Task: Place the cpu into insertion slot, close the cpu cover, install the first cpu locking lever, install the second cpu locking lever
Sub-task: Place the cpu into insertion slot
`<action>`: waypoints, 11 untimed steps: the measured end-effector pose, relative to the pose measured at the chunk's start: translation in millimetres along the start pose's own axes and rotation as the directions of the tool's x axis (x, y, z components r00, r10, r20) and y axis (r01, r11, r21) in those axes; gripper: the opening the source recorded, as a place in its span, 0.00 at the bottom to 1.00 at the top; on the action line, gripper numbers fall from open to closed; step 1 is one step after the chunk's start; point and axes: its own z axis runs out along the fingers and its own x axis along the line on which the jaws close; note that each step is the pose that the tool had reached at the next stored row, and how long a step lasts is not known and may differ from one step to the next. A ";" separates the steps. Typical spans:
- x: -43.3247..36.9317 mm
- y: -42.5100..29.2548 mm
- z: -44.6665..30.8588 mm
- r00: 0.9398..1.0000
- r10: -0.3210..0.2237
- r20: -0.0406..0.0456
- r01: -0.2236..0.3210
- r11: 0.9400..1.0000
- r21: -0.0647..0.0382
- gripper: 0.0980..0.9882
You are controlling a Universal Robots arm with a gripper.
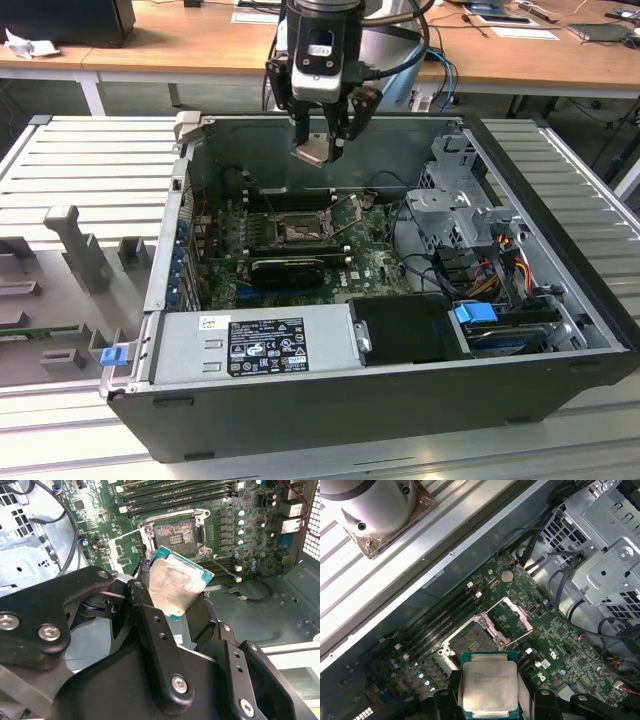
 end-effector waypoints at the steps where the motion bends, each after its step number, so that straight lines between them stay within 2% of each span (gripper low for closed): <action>1: 0.0 0.0 0.2 1.000 0.005 0.000 -0.005 1.000 0.000 0.48; 11: 0.0 -0.1 1.7 0.999 0.042 0.003 -0.042 0.999 -0.001 0.48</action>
